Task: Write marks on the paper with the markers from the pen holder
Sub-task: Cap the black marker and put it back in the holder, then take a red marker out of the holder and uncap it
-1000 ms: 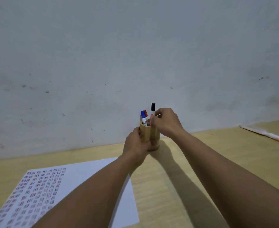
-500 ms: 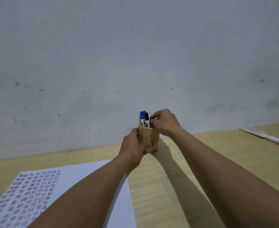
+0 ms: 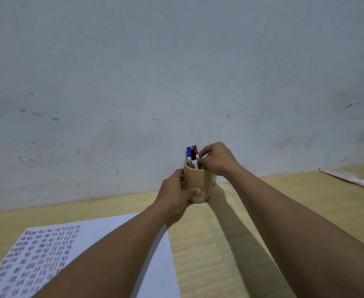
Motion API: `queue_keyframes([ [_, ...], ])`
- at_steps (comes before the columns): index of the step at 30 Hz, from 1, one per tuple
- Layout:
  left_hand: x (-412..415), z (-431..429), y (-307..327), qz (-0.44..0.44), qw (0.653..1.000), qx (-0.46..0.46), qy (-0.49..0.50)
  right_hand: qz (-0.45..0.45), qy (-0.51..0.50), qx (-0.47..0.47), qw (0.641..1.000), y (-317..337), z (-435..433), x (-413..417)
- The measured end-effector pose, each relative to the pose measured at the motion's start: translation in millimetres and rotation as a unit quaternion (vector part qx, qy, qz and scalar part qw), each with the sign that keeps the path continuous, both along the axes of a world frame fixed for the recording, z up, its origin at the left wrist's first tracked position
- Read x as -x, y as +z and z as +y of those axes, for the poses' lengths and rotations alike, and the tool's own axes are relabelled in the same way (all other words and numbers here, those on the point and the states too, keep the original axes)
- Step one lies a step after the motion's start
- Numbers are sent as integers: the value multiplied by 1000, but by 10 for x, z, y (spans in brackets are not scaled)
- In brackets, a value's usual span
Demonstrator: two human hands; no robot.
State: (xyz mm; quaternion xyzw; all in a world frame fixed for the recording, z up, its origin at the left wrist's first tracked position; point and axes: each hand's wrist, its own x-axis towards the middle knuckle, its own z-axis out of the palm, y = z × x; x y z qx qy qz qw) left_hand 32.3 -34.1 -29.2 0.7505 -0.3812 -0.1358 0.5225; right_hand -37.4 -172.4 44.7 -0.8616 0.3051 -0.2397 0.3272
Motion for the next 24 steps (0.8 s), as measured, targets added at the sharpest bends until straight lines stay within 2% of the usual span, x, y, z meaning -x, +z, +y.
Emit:
queue_keyframes([
  [6,96,17,6,-3,1000,-1,12,-84,-12,-53,995,107,33,172],
  [11,253,105,158,3,999,-10,32,-147,-15,-32,989,348,190,363],
  [15,317,346,427,-83,991,-35,103,-191,-9,-6,982,573,444,532],
  [24,417,1188,1104,-81,982,102,139,-143,55,23,988,669,1221,718],
])
